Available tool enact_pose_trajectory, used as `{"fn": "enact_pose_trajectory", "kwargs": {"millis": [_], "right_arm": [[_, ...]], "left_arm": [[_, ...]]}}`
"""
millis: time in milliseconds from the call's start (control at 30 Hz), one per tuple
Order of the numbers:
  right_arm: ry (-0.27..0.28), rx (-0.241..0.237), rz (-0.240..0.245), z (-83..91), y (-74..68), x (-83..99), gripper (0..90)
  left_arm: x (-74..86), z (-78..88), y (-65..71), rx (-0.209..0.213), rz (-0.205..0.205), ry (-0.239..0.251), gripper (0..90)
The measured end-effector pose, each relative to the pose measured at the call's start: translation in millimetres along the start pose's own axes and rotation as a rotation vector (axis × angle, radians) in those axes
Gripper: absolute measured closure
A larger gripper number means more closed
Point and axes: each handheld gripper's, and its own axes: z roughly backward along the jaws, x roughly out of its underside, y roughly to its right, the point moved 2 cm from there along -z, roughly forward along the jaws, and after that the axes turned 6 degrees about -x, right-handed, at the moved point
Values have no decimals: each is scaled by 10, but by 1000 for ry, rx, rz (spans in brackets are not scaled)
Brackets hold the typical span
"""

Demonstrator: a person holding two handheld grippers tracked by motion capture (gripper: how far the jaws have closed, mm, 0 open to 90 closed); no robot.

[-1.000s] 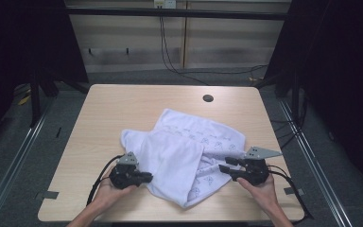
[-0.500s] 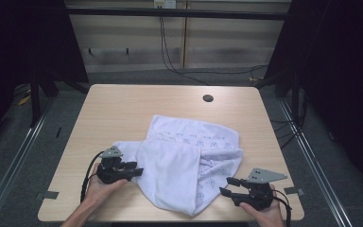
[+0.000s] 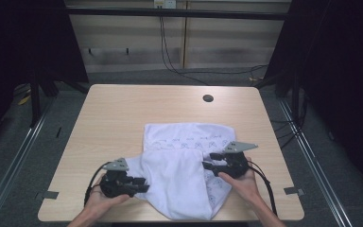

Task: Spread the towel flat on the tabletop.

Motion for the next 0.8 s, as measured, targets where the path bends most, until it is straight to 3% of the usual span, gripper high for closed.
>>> {"fn": "enact_pose_trajectory", "kwargs": {"millis": [67, 133, 167, 200, 233, 300, 333, 400, 467, 533, 600, 733, 800], "right_arm": [[-14, 12, 7, -152, 67, -68, 473], [1, 7, -11, -259, 114, -117, 475], [7, 19, -8, -290, 129, -134, 475], [7, 22, -16, -318, 141, -142, 473], [-6, 26, -20, -347, 155, -136, 470], [-17, 28, -29, -377, 167, -120, 468], [-64, 34, -37, -438, 183, -71, 457], [-79, 24, -32, -468, 166, -45, 497], [-75, 4, -26, -469, 138, -53, 641], [-61, 12, -27, -449, 121, -73, 775], [-41, 14, -76, -393, 121, -88, 851], [6, 12, -83, -233, 122, -128, 870], [25, 23, -76, -151, 115, -144, 870]], "left_arm": [[-10, 121, -196, -122, 30, 14, 622], [10, 233, -424, -149, 115, 56, 606], [10, 233, -424, -149, 115, 56, 597], [30, 322, -624, -205, 149, 95, 592], [39, 349, -714, -215, 177, 112, 578], [51, 362, -794, -233, 193, 108, 532], [84, 349, -889, -253, 192, 86, 514], [114, 329, -940, -272, 197, 66, 501], [133, 296, -947, -286, 189, 46, 492], [145, 267, -946, -311, 196, 17, 487], [155, 269, -938, -309, 197, 19, 483], [165, 225, -903, -343, 166, -9, 487], [149, 200, -889, -336, 156, -15, 485]]}}
